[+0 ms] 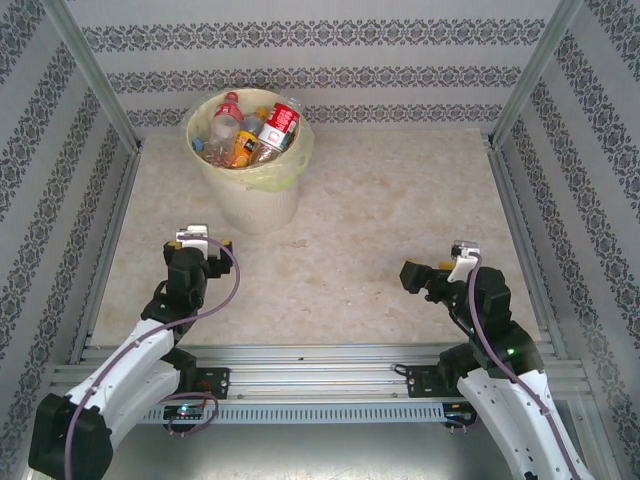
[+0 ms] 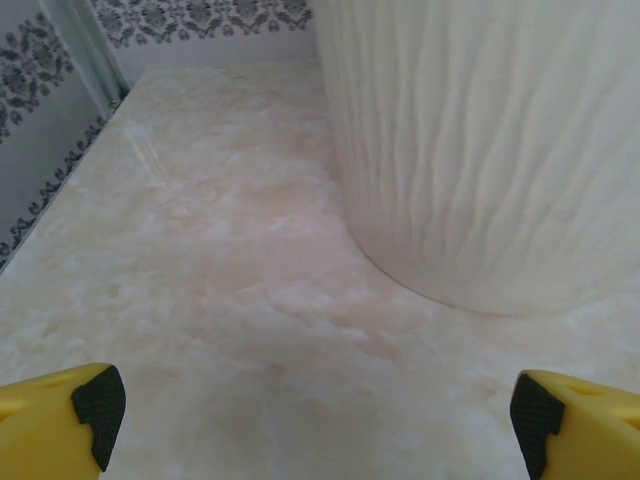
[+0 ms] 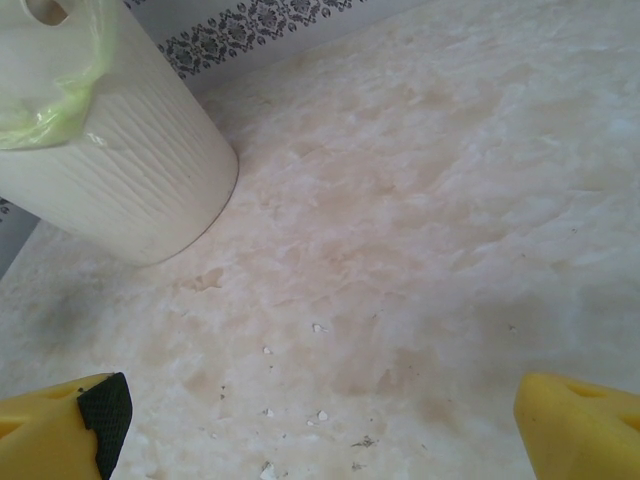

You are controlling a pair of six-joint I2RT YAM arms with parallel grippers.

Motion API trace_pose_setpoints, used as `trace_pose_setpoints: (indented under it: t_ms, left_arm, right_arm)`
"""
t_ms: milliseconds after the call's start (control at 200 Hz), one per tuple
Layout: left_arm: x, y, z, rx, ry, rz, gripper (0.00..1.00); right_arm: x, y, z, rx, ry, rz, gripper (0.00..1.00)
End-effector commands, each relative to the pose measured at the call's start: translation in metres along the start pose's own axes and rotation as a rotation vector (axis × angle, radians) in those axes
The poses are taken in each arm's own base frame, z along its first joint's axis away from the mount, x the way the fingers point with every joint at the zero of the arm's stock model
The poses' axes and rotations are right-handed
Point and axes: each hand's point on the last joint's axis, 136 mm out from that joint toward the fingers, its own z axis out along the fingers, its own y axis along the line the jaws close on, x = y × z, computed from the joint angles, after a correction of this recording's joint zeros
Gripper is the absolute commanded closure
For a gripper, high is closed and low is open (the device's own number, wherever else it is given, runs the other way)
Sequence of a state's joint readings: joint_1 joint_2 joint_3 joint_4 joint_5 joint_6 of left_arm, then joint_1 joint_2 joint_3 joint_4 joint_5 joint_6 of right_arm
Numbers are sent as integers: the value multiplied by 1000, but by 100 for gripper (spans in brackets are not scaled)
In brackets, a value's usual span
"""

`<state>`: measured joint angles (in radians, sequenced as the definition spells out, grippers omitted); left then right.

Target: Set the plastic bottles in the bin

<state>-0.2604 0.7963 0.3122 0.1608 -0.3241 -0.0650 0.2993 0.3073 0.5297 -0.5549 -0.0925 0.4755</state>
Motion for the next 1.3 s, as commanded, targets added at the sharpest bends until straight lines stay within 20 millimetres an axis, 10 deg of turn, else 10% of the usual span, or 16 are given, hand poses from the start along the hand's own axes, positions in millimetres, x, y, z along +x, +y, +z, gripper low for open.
trace_pose_setpoints:
  t_ms: [0, 629, 1014, 1294]
  left_arm:
    - [-17, -1, 11, 45, -124, -21, 0]
    - [17, 0, 83, 55, -202, 1, 0]
    - [20, 12, 116, 18, -40, -45, 0]
    - [21, 12, 116, 17, -40, -44, 0]
  right_arm:
    - [-4, -2, 5, 13, -21, 10, 2]
    - [-12, -21, 24, 116, -60, -10, 2]
    - [-55, -69, 48, 406, -180, -192, 2]
    - [-37, -118, 87, 501, -180, -294, 2]
